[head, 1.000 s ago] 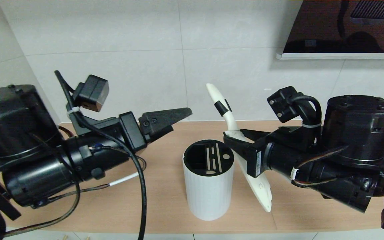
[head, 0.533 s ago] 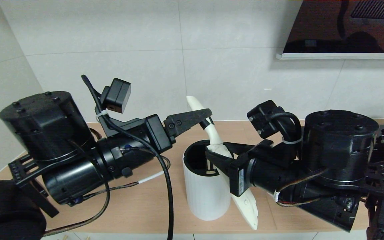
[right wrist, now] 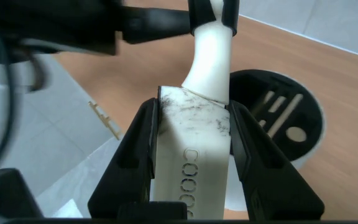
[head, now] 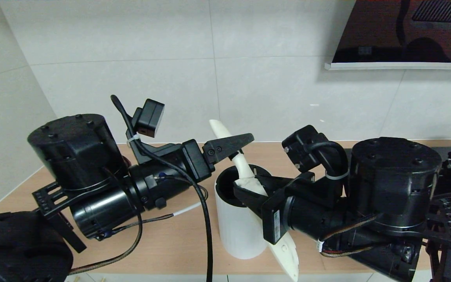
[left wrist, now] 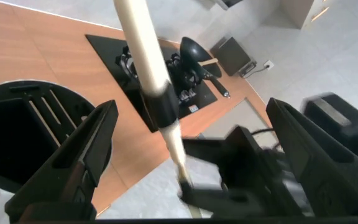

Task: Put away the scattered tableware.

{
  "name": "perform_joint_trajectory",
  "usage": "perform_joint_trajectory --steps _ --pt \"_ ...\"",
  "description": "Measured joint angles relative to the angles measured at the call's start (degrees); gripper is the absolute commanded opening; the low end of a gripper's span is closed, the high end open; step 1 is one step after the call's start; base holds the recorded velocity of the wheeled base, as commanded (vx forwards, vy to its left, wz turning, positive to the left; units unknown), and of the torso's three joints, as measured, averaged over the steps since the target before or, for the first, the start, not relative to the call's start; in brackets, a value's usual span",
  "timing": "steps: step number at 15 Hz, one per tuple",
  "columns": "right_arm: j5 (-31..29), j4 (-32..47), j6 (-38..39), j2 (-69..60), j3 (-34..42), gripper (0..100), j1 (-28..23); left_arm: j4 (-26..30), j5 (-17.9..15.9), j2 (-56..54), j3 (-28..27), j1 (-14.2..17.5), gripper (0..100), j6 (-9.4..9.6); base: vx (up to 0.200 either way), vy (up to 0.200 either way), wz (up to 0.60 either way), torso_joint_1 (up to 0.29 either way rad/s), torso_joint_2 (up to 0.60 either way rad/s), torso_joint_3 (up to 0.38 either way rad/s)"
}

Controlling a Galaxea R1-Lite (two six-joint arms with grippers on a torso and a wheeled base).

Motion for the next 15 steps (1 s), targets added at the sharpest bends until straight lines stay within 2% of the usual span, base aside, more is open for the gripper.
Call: perform_joint_trajectory --steps 8,9,15 --pt "0.0 0.0 0.7 0.1 0.1 0 1.1 -0.4 0.8 2.1 0.0 0.0 100 0.04 0.000 0.000 0.00 0.000 0.00 0.000" --pt "0.0 0.0 0.7 0.2 0.1 0 1.2 -0.4 0.9 2.2 0.0 -0.1 0 0.01 0.000 0.000 0.00 0.000 0.00 0.000" --pt "0.0 0.0 0.9 0.2 0.2 0 1.7 -0.5 0.7 2.4 0.2 -0.1 0 -0.02 0.000 0.000 0.00 0.000 0.00 0.000"
